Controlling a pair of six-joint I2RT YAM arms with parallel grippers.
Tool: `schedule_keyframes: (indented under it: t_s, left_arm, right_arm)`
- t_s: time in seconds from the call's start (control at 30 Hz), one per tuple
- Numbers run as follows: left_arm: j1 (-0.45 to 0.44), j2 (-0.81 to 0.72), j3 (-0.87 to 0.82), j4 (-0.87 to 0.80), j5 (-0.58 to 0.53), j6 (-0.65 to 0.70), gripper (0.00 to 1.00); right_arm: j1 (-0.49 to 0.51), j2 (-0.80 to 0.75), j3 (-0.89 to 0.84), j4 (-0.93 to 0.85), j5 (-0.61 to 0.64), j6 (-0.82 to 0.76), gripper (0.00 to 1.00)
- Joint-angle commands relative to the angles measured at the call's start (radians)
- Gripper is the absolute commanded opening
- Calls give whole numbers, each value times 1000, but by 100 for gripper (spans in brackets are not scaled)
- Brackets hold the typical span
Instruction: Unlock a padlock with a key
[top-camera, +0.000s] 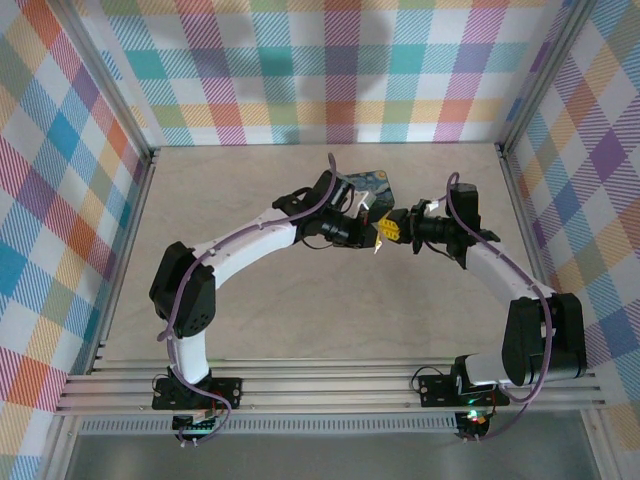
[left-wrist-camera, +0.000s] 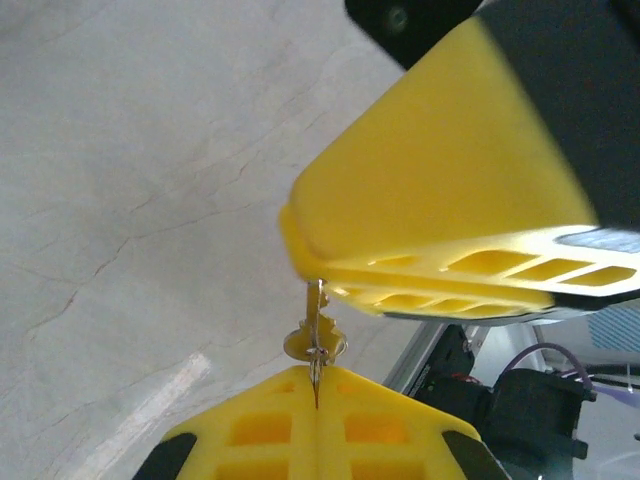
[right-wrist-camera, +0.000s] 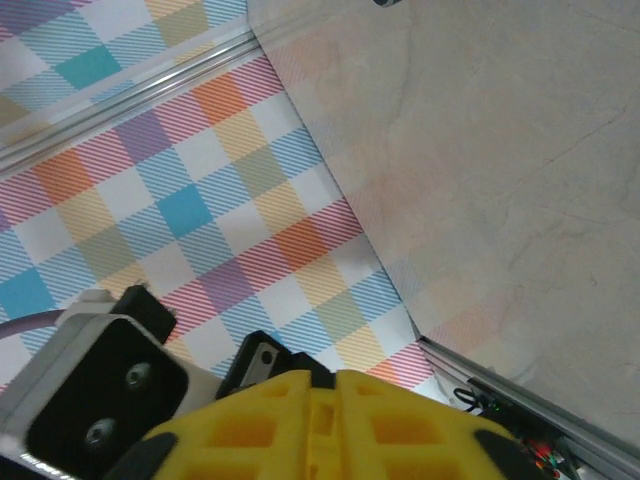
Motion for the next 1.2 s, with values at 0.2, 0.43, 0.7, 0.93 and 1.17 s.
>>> schedule_keyframes:
  t_s: [0.2,0.43,0.7,0.93,1.17]
  left_arm:
    - [-12,-60,-37,34,-15,-15,0]
    - [-12,-73,-39,45,-47,-29,0]
    - [-12,-90,-41,60,-67,-36,0]
    - [-12,-97,-35,71,-81,-51,0]
    - [-11,-106,-55,129,-107,-75,0]
  right_arm:
    - [4,6,20,36,-18,-36,0]
    - [5,-14,47,24,-15,-119,0]
    - [4,-21,134,-204,38,-287,15]
    - [4,-18,48,-164,14,-208,36]
    - [5,-22,18,-147,11,-104,51]
